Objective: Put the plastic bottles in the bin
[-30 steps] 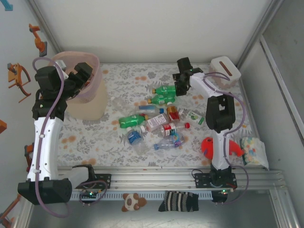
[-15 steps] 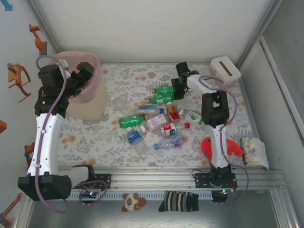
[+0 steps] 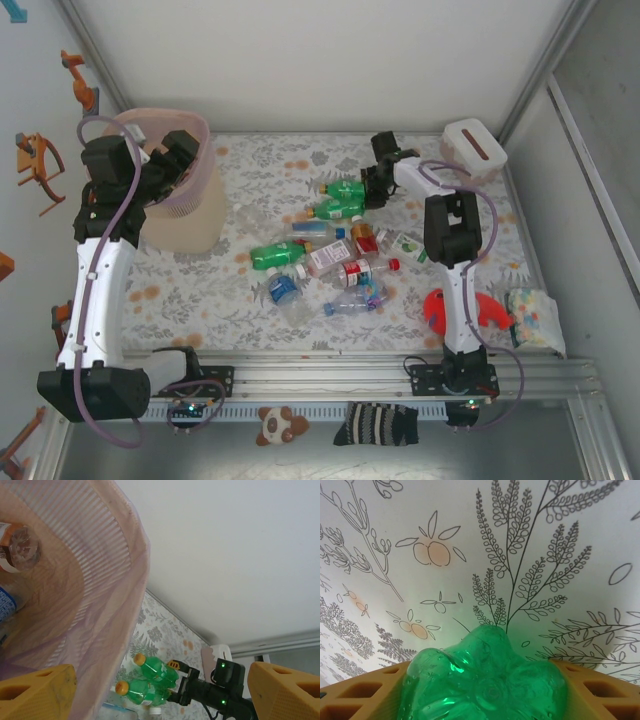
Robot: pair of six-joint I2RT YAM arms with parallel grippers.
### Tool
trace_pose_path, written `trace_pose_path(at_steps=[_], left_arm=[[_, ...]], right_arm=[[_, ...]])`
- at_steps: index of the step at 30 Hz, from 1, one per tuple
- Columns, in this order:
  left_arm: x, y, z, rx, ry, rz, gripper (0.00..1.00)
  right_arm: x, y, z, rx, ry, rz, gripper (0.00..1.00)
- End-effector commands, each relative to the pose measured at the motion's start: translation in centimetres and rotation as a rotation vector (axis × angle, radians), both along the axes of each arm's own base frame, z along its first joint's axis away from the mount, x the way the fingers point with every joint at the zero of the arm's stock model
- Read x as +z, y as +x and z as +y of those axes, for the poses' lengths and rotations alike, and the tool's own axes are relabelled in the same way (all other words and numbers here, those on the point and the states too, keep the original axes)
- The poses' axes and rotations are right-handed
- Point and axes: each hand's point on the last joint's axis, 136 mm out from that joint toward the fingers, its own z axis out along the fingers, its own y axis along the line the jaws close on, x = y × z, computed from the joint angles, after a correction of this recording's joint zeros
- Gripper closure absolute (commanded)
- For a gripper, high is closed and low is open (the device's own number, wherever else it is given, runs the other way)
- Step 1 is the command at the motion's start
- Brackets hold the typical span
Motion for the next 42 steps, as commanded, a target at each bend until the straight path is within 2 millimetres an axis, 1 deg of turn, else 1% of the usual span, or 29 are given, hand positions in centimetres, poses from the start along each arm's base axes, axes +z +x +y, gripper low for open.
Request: trace_pose_path(at_steps=[1, 6, 10, 13, 16, 17, 20, 24, 27, 30, 32, 37, 42], left_arm=[[0.4, -0.3, -0.4, -0.025, 0.024, -0.027, 0.12], [1.1, -0.8, -0.4, -0.03, 0.041, -0.054, 0.13], [1.7, -1.1, -0.3, -0.025, 0.044, -0.075, 0.14], [2.5, -1.6, -0.3, -0.037, 0.069, -0.115, 0.14], [3.0, -2.2, 0.1, -0.022, 0.104, -0.145, 0.13], [3.3, -2.4, 0.1, -0.025, 0.115, -0.162, 0.13], [4.1, -3.0, -0.6, -0.075, 0.14, -0.225, 0.13], [5.4, -3.7, -2.4, -0.192, 0.141, -0.331, 0.13], [6.1, -4.1, -4.1, -0.3, 0.122, -0.392, 0.14], [6.7, -4.4, -5.4, -0.377, 0.123, -0.439, 0.18], [6.8, -4.5, -6.0, -0.408, 0.141, -0.458, 0.19], [7.6, -5.2, -7.6, -0.48, 0.168, -0.546, 0.17], [7.4, -6.3, -10.5, -0.597, 0.194, -0.584, 0.17]], right_arm=[[1.1, 0.6, -1.2, -0.052, -0.017, -0.036, 0.46], [4.3, 1.6, -2.0, -0.057, -0.025, -0.146, 0.54], [7.0, 2.7, -2.2, -0.051, -0.009, -0.279, 0.57], [9.4, 3.2, -2.3, -0.015, -0.019, -0.384, 0.58], [12.2, 3.3, -2.8, 0.048, -0.07, -0.499, 0.6], [13.6, 3.3, -3.0, 0.08, -0.099, -0.546, 0.6], [17.0, 2.8, -3.4, 0.181, -0.185, -0.672, 0.61], [21.2, 1.2, -3.6, 0.336, -0.305, -0.818, 0.64], [23.6, -0.5, -3.9, 0.451, -0.394, -0.893, 0.65], [25.2, -2.5, -4.0, 0.553, -0.464, -0.943, 0.65], [26.1, -3.9, -3.7, 0.636, -0.493, -0.989, 0.65], [27.9, -7.8, -2.4, 0.88, -0.54, -1.101, 0.66], [30.0, -11.9, -0.8, 1.103, -0.536, -1.229, 0.68]])
